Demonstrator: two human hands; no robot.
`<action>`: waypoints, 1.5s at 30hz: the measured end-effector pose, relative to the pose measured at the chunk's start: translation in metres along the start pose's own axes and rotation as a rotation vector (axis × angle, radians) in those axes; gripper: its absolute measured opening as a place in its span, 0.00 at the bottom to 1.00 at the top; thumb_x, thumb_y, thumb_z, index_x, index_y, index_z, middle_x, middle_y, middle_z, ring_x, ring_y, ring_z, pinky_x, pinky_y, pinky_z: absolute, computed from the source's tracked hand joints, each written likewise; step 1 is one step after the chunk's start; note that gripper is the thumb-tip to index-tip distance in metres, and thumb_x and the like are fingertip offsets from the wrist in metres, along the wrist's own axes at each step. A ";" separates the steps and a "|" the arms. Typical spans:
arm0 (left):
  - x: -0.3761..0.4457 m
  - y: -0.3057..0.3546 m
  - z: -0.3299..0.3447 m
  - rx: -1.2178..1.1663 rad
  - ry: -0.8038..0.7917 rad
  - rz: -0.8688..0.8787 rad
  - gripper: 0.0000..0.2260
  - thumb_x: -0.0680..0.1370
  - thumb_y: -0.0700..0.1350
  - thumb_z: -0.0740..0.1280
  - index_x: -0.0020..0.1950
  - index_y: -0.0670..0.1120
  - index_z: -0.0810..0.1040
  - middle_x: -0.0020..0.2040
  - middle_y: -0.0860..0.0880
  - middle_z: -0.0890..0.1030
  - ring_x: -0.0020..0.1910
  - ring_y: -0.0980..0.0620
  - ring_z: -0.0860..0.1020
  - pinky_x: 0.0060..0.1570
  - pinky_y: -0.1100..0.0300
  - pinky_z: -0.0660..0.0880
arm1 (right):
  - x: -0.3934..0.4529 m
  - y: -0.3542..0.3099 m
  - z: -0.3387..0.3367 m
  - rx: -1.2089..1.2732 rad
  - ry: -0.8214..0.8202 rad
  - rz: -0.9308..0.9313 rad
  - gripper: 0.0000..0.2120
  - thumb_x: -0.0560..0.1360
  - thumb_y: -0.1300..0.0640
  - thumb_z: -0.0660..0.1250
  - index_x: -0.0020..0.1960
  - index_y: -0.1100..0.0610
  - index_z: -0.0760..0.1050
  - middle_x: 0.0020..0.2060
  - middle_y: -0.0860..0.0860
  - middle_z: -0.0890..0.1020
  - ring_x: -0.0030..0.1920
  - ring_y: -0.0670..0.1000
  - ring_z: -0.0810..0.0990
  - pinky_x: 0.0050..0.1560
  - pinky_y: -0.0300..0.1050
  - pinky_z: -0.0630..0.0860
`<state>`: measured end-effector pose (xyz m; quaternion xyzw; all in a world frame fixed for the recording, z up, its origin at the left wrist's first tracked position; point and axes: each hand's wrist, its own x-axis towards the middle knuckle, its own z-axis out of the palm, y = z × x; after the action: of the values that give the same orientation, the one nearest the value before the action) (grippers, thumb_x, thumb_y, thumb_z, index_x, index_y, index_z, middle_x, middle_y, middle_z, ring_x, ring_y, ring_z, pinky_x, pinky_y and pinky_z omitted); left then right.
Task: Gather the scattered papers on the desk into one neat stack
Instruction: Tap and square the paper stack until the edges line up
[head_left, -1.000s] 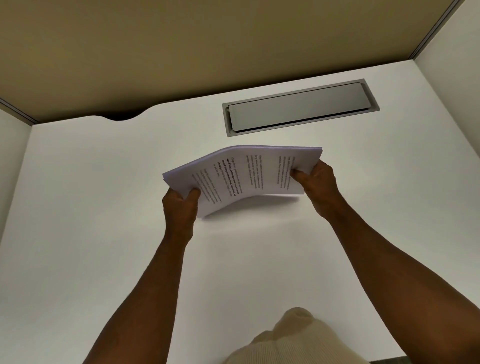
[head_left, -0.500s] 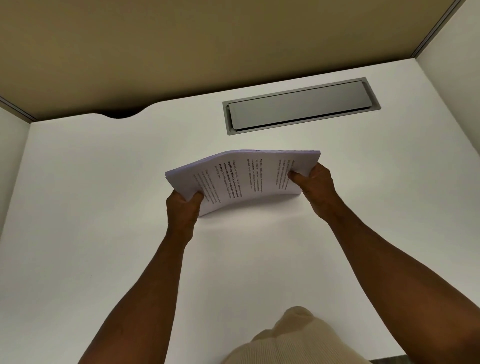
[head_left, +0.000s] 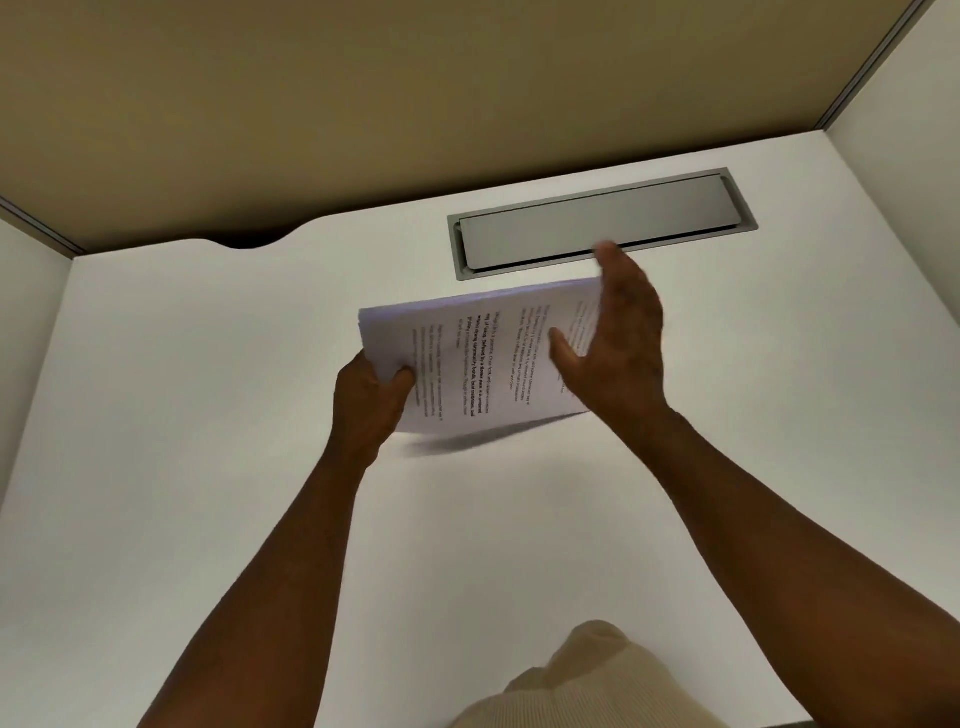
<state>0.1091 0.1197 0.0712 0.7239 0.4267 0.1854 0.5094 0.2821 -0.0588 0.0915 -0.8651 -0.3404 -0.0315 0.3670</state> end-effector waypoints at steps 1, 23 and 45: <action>0.002 0.010 -0.002 0.055 -0.024 0.036 0.13 0.74 0.44 0.67 0.57 0.44 0.78 0.46 0.51 0.82 0.44 0.53 0.80 0.37 0.69 0.76 | 0.004 -0.011 -0.001 -0.086 -0.041 -0.132 0.44 0.70 0.48 0.72 0.77 0.54 0.51 0.76 0.54 0.59 0.75 0.54 0.57 0.77 0.52 0.55; -0.012 0.056 -0.010 -0.430 0.002 -0.067 0.29 0.74 0.28 0.62 0.73 0.48 0.67 0.65 0.48 0.78 0.61 0.49 0.78 0.56 0.55 0.77 | 0.027 -0.040 -0.038 0.761 -0.254 0.344 0.12 0.78 0.57 0.66 0.61 0.53 0.73 0.55 0.52 0.83 0.51 0.54 0.83 0.51 0.54 0.82; -0.009 0.030 0.019 -0.381 0.118 -0.040 0.14 0.77 0.34 0.64 0.50 0.53 0.78 0.48 0.52 0.83 0.48 0.51 0.81 0.45 0.59 0.79 | -0.001 -0.014 0.008 0.824 -0.173 0.492 0.12 0.76 0.61 0.66 0.56 0.47 0.71 0.54 0.50 0.81 0.55 0.53 0.81 0.53 0.52 0.81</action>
<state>0.1304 0.0981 0.0912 0.5937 0.4271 0.2948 0.6150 0.2713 -0.0470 0.0947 -0.7021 -0.1394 0.2656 0.6458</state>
